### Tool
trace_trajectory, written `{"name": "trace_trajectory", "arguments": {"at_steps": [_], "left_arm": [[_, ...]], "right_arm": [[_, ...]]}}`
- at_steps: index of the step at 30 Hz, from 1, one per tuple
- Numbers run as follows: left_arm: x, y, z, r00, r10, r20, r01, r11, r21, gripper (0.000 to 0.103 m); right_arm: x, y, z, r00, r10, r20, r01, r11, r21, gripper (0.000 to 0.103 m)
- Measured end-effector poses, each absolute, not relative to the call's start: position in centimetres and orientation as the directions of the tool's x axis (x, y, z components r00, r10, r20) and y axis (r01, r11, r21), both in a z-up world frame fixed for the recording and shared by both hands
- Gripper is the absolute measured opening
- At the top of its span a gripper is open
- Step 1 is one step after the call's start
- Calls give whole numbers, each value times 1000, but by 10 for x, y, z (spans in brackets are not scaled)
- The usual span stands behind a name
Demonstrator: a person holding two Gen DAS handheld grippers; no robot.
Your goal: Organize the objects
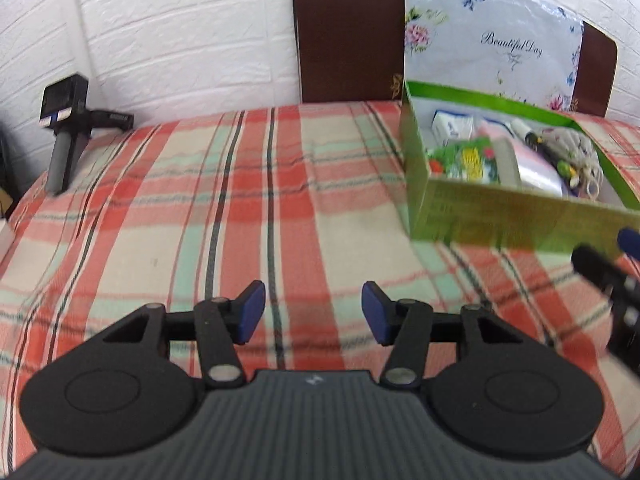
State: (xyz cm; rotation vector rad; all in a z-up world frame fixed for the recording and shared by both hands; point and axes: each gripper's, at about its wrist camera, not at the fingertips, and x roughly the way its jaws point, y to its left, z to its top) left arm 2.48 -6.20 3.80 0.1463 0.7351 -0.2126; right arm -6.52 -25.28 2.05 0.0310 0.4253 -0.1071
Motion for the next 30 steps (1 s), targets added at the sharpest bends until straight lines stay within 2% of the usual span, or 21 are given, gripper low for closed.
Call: {"name": "trace_trajectory", "arguments": {"at_steps": [3, 8, 11, 12, 13, 15, 18, 19, 21, 25, 30], "left_arm": [[17, -53, 31, 707, -144, -693, 244, 969, 48, 56], [3, -40, 32, 719, -148, -679, 238, 970, 40, 56], [-3, -34, 36, 730, -156, -665, 236, 971, 32, 59], [-6, -31, 37, 735, -159, -659, 235, 971, 29, 61], [-8, -29, 39, 740, -160, -653, 234, 972, 27, 64], [-13, -26, 41, 749, -164, -641, 232, 972, 22, 66], [-20, -23, 43, 759, -170, -629, 230, 973, 14, 75], [-23, -22, 44, 763, -170, -624, 228, 973, 14, 76], [-27, -21, 46, 766, -174, -619, 232, 973, 13, 76], [-37, -18, 49, 775, -174, -608, 232, 972, 18, 91], [-45, -14, 52, 790, -158, -593, 220, 975, 34, 99]], "right_arm": [[-74, -248, 26, 908, -87, -410, 113, 993, 39, 59], [-88, -229, 30, 912, -90, -401, 105, 994, 15, 60], [-94, -219, 35, 911, -88, -402, 98, 995, 5, 62], [-96, -216, 37, 913, -91, -398, 100, 995, 3, 67], [-98, -215, 39, 915, -93, -392, 102, 995, 2, 79], [-105, -212, 45, 927, -94, -364, 103, 995, 6, 90], [-116, -206, 53, 937, -101, -334, 105, 994, -6, 96], [-119, -205, 55, 940, -102, -327, 106, 994, -4, 99], [-125, -206, 57, 942, -105, -319, 114, 993, 11, 101], [-128, -207, 58, 934, -122, -335, 140, 990, 30, 103], [-129, -209, 56, 924, -139, -357, 170, 984, 57, 103]]}}
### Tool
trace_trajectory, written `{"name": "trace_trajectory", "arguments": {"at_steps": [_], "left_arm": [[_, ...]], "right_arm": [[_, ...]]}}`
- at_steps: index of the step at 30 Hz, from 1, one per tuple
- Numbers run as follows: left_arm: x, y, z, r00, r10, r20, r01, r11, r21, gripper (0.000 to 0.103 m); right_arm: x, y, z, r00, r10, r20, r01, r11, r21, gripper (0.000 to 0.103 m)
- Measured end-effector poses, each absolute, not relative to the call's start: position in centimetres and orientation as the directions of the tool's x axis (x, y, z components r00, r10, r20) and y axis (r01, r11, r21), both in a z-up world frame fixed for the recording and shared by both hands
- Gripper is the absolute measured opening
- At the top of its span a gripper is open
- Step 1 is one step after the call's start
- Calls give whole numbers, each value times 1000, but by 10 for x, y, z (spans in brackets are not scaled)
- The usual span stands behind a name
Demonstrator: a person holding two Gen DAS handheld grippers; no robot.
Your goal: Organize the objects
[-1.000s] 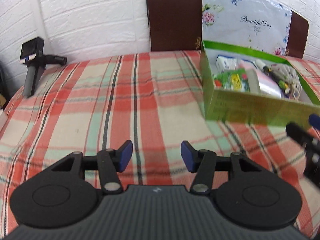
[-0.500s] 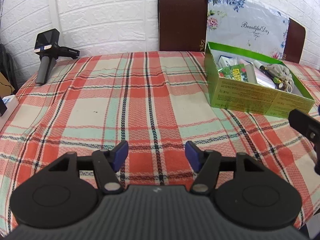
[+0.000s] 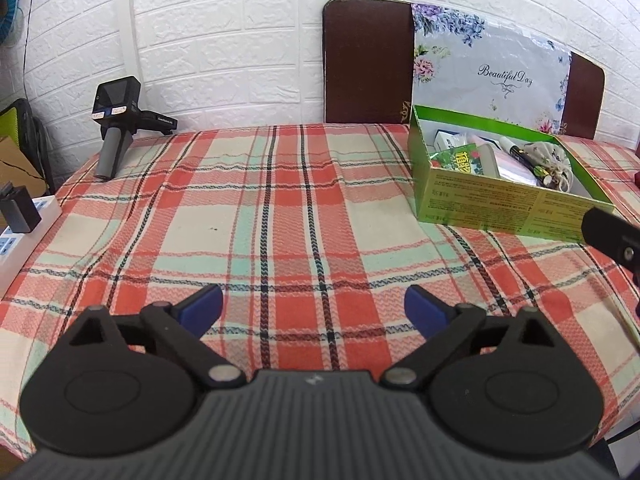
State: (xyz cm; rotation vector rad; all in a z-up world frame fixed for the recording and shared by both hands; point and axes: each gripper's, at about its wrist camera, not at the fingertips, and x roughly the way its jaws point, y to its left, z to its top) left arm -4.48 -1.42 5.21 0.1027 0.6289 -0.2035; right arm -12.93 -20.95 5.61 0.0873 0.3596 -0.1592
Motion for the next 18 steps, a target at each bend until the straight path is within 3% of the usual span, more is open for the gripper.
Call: {"name": "trace_trajectory", "arguments": {"at_steps": [5, 18], "left_arm": [[-46, -15, 51, 790, -142, -596, 212, 976, 48, 103], [-43, -40, 43, 773, -106, -625, 231, 965, 123, 103]], "right_arm": [[-124, -210, 53, 906, -136, -400, 175, 983, 61, 103], [-123, -222, 41, 903, -220, -369, 243, 970, 15, 103]]}}
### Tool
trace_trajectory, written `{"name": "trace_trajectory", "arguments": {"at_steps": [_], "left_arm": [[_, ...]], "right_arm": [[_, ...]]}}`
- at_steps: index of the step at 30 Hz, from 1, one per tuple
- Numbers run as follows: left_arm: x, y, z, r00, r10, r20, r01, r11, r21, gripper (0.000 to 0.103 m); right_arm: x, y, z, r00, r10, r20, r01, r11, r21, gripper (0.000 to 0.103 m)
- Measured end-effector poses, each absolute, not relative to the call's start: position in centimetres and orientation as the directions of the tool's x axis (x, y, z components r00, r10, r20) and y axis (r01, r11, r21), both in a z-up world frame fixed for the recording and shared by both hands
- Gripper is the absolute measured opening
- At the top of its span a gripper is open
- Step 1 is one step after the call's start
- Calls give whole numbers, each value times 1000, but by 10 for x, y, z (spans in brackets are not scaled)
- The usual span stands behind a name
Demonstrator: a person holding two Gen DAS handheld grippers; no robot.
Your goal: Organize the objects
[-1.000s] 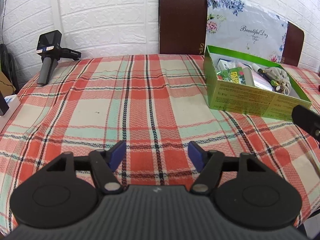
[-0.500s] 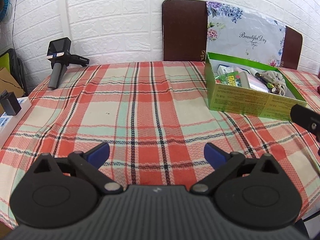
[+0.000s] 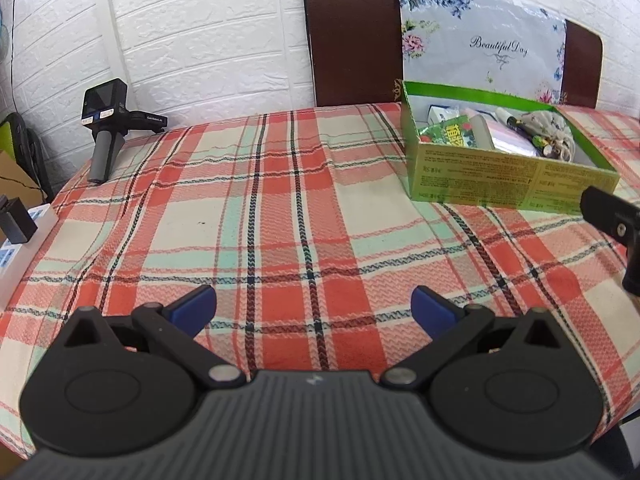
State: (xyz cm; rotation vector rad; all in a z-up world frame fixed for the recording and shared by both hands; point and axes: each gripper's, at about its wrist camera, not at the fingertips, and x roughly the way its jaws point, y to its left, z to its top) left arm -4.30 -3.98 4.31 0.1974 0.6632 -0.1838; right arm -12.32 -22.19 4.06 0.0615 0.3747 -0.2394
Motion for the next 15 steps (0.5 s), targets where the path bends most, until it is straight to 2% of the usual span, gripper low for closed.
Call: {"name": "trace_trajectory", "arguments": {"at_steps": [4, 8, 15], "left_arm": [[-44, -48, 40, 779, -72, -623, 228, 958, 175, 103], [-44, -51, 40, 782, -65, -620, 230, 954, 190, 103], [-40, -58, 35, 761, -65, -645, 241, 952, 188, 103]], "right_arm": [[-125, -223, 33, 897, -309, -318, 318, 948, -23, 103], [-120, -226, 30, 902, -253, -349, 277, 961, 20, 103], [-109, -228, 21, 892, -213, -399, 236, 972, 10, 103]]}}
